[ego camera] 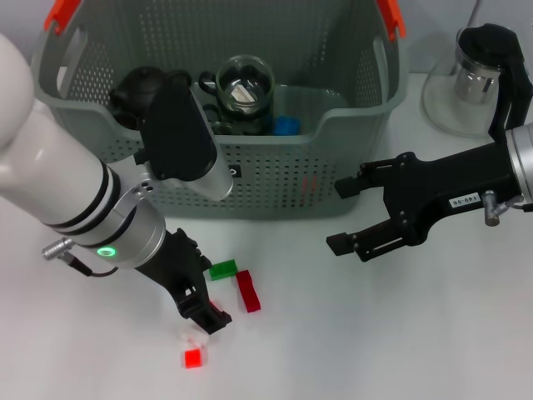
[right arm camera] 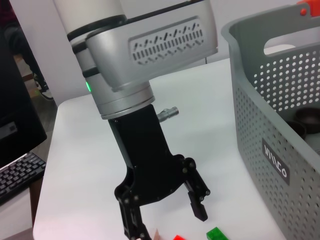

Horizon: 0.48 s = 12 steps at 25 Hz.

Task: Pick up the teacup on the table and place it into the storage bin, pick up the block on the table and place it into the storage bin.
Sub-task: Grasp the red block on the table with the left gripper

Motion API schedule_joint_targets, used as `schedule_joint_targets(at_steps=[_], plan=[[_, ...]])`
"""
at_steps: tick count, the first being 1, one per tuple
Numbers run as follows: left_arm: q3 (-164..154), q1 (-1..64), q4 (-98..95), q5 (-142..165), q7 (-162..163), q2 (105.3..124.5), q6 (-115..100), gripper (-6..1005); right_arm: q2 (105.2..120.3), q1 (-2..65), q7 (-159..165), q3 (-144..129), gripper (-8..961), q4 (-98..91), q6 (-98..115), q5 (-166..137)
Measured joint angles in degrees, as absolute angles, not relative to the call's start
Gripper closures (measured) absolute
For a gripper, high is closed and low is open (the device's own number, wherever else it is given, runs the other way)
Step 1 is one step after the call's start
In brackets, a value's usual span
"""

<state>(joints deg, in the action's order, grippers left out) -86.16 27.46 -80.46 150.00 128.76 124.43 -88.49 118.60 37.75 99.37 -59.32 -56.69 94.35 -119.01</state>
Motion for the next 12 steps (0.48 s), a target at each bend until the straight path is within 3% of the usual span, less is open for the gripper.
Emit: schedule_joint_targets(at_steps=[12], plan=[[-86.50,28.04,-76.68,151.45,129.12,124.45,-85.62,197,118.56,37.95,99.09,-59.64,9,-56.62,94.32,-119.02]])
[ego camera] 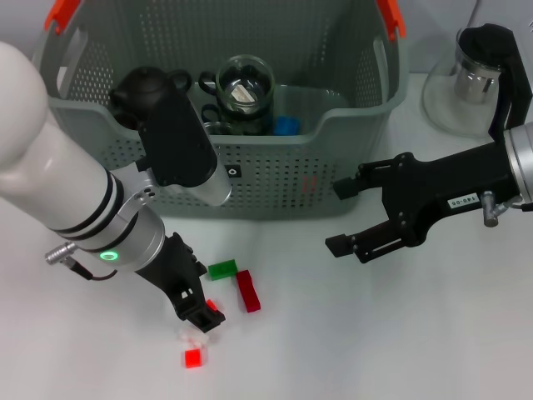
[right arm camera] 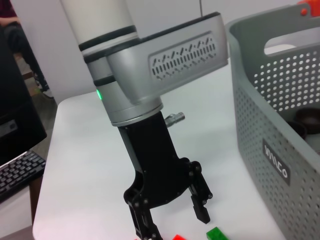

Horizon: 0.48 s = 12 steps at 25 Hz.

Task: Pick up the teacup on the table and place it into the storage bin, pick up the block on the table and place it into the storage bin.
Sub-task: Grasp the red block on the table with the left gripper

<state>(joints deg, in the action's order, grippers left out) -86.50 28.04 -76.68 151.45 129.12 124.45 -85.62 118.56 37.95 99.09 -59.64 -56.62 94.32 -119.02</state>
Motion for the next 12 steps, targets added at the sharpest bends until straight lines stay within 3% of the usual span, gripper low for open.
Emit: schedule_joint_targets(at_steps=[12], plan=[[-86.92,28.53,-75.84,151.63,129.90,124.41,-85.13,224,118.73,38.58,98.36,-60.39,8,-56.51,97.40,-121.81]])
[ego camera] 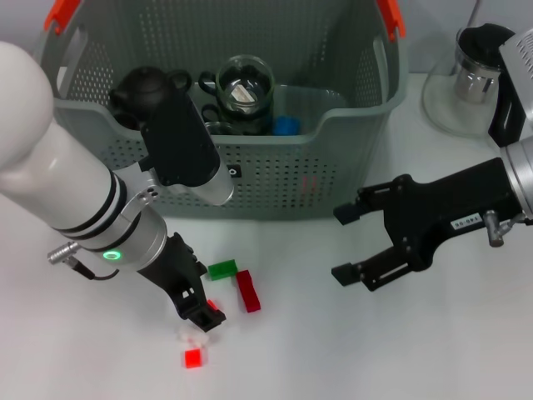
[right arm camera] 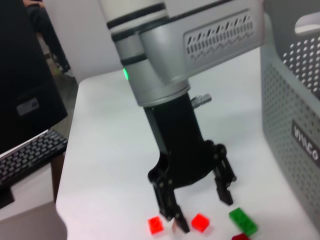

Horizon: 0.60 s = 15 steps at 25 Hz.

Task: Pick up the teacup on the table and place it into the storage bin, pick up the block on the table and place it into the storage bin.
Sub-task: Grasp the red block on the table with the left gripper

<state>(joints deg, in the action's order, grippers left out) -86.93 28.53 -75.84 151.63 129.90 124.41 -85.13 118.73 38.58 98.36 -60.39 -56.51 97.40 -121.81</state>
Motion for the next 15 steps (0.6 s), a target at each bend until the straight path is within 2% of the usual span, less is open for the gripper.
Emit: schedule_joint_targets(at_steps=[3,9,15], plan=[[-86.93,28.67,-75.84,152.53,130.25,124.42,-85.27,224,118.80,39.06,98.34,-61.10,8,-56.51,97.89,-123.39],[-87.14,29.08,-75.84,152.90,131.15,124.56,-85.43,224,119.98,40.23,98.34,-62.08,8,-56.09,97.44,-127.68],[-87.63,29.09,-75.80,152.93,131.88,124.54,-85.29,224,120.06,40.73,98.34,-62.16,8,-55.72,96.74,-127.74]])
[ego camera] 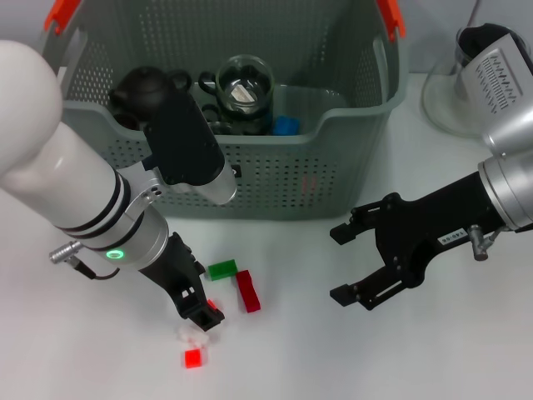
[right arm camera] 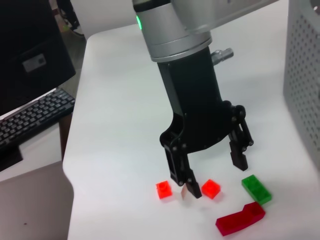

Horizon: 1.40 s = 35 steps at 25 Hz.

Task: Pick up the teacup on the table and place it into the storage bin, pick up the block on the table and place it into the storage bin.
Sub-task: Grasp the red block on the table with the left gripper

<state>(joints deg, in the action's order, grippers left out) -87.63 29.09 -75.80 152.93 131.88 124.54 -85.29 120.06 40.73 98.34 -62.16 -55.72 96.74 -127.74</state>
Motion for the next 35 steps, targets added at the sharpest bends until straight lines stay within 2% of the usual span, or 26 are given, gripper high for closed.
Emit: schedule_joint_targets(at_steps=[35], plan=[[-91.17,29.44,-75.88,153.55,137.39,124.63,-84.44,227,119.97,40.70,98.35,-61.70,9,-55.14,95.00,-127.52]])
